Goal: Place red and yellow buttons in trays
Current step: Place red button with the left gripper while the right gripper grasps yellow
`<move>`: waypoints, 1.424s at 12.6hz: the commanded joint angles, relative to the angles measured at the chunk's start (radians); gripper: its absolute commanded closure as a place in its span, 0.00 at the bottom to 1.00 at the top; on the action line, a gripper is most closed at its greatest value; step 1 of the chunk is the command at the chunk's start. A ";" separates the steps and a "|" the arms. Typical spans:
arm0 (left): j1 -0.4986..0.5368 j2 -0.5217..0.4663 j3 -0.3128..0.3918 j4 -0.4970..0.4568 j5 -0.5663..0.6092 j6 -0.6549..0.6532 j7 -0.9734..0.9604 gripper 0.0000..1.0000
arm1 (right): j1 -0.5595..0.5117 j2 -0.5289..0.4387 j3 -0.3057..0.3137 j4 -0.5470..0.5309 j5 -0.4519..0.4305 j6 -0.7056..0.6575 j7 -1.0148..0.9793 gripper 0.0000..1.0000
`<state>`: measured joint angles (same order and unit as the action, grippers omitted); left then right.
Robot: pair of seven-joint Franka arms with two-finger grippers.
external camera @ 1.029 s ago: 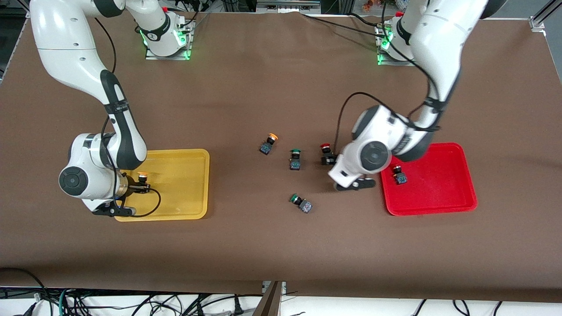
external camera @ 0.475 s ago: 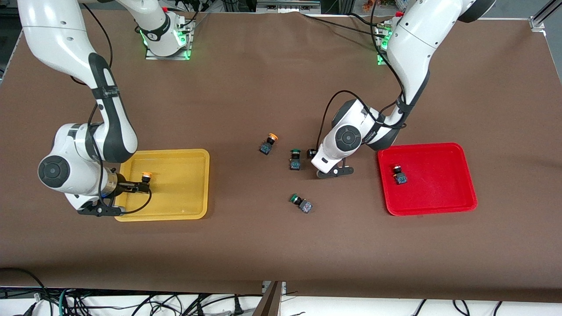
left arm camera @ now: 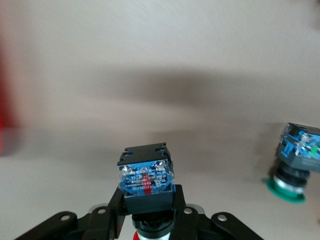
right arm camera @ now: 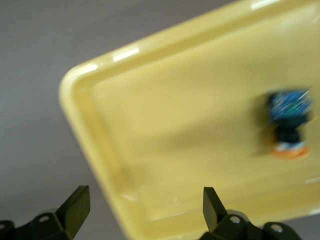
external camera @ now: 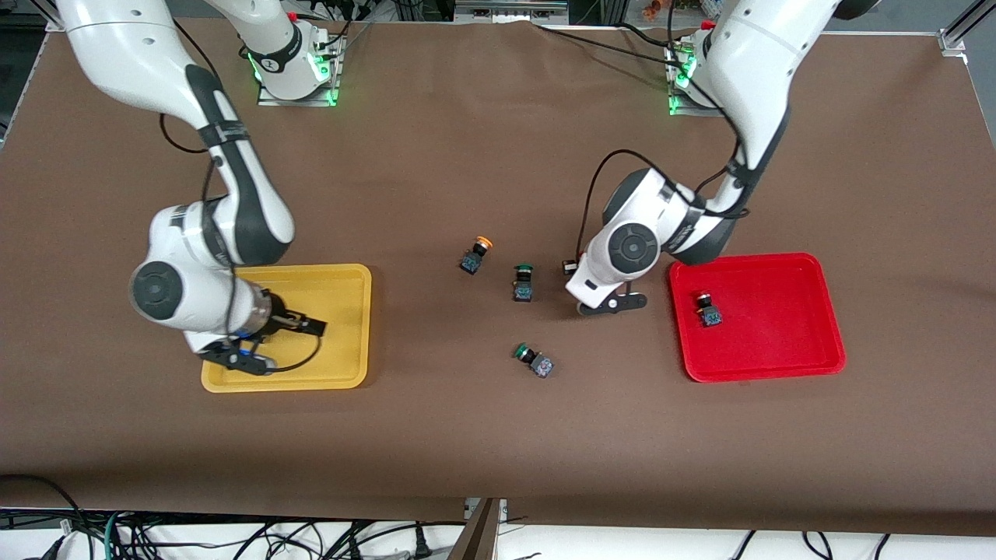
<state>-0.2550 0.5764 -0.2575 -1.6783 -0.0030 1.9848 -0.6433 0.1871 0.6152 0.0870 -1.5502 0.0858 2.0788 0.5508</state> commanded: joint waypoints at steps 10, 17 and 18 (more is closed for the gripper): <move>0.525 -0.010 0.007 -0.018 0.118 -0.038 0.597 0.99 | 0.410 0.129 -0.004 -0.022 -0.015 0.227 0.610 0.00; 0.551 0.045 0.004 -0.018 0.118 0.091 0.582 0.00 | 0.451 0.153 -0.007 -0.025 -0.015 0.256 0.638 1.00; 0.551 0.016 0.000 -0.018 0.117 0.054 0.574 0.00 | 0.450 0.150 -0.007 -0.022 -0.015 0.254 0.632 1.00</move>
<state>0.2874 0.6426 -0.2396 -1.6925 0.0847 2.0796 -0.0496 0.6231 0.7749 0.0896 -1.5677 0.0814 2.3270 1.1678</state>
